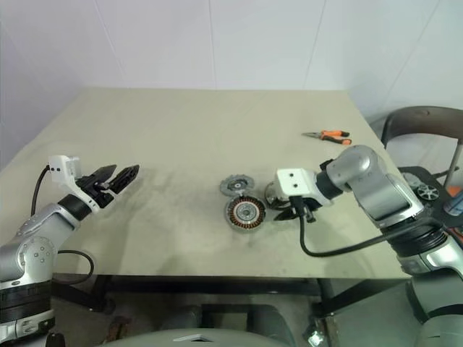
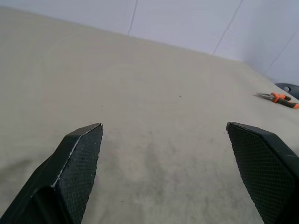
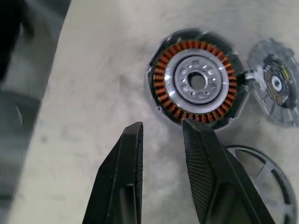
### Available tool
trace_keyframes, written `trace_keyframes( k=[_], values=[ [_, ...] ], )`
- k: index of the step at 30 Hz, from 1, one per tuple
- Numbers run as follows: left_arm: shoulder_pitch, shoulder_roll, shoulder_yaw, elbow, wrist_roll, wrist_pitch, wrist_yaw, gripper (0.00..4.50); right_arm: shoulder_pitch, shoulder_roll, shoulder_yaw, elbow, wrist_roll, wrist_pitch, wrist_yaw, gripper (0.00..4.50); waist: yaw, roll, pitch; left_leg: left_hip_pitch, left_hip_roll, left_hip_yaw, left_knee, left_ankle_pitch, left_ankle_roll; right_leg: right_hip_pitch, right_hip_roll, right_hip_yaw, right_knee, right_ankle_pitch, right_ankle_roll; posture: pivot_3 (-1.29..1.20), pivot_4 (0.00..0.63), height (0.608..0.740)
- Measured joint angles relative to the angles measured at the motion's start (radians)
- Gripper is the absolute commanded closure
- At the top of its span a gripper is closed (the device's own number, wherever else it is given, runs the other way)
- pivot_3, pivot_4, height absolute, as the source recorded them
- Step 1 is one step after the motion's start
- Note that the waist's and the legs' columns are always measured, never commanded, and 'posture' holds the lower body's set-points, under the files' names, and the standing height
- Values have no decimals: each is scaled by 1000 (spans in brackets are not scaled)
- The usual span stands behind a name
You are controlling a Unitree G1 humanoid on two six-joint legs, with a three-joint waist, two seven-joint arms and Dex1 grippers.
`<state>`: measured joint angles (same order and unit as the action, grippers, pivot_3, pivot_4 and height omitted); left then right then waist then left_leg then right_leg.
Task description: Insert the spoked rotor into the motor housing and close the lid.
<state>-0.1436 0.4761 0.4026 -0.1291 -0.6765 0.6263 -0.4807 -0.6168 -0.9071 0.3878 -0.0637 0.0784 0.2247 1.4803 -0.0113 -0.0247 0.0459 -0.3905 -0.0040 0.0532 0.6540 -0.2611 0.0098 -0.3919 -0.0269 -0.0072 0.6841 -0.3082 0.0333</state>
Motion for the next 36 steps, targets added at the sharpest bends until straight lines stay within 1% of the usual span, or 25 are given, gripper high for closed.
trace_keyframes(
  k=[4, 8, 11, 18, 23, 26, 27, 28, 29, 36],
  values=[
    [-12, -18, -27, 2, 6, -4, 6, 0, 4, 36, 20, -2, -37, -56, -17, 3132, 1, 0, 0, 0, 0, 0, 0, 0, 0, 0, 0, 0, 0, 0, 0, 0, 0, 740],
    [-12, -24, -33, 5, 14, -6, 9, 0, 19, 38, 53, 35, -117, -196, -40, 3132, 1, 0, 0, -1, 0, 0, -1, 0, 0, -1, 0, 0, 0, 0, 0, 0, 0, 740],
    [-12, -24, -33, 10, 14, -7, 9, 0, 19, 46, 64, 61, -145, -255, -40, 3132, -1, 0, 0, 0, 0, 0, -1, 0, 0, -1, 0, 0, 0, 0, 0, 0, 0, 740],
    [-15, -25, -32, 14, 17, -11, 12, 0, 3, 117, 92, 158, -233, -398, -86, 3132, -1, 0, 0, 0, 0, 0, -1, 0, 0, 0, 0, 0, 0, 0, 0, 0, 0, 740],
    [-15, -25, -32, 14, 21, -21, 24, 0, -2, 117, 99, 190, -262, -467, -91, 3132, 1, 0, 0, 0, 0, 0, -1, 0, 0, 0, 0, 0, 0, 0, 0, 0, 0, 740],
    [-15, -26, -32, 16, 21, -24, 28, 0, 4, 115, 100, 195, -263, -493, -86, 3749, 0, 0, 0, 0, 0, 0, -1, 0, 0, 0, 0, 0, 0, 0, 0, 0, 0, 740],
    [-15, -26, -32, 17, 21, -24, 28, 0, 5, 115, 100, 195, -261, -499, -88, 4021, 0, 0, 0, 0, 0, 0, 0, 0, 0, 0, 0, 0, 0, 0, 0, 0, 0, 740],
    [-15, -26, -32, 17, 22, -24, 29, 0, 6, 115, 99, 195, -261, -502, -87, 4387, 0, 0, 0, 0, 0, 0, -1, 0, 0, 0, 0, 0, 0, 0, 0, 0, 0, 740],
    [-15, -27, -32, 18, 22, -25, 29, 0, 9, 114, 100, 195, -261, -508, -80, 4452, 0, 0, 0, 0, 0, 0, -1, 0, 0, 0, 0, 0, 0, 0, 0, 0, 0, 740],
    [-18, -27, -31, 29, 23, -25, 30, 0, 17, 137, 101, 204, -280, -521, -108, 4452, -4, -1, -1, 1, 0, 0, 0, 0, 0, 2, 0, 0, 0, 0, 0, 0, 0, 740]
  ],
)
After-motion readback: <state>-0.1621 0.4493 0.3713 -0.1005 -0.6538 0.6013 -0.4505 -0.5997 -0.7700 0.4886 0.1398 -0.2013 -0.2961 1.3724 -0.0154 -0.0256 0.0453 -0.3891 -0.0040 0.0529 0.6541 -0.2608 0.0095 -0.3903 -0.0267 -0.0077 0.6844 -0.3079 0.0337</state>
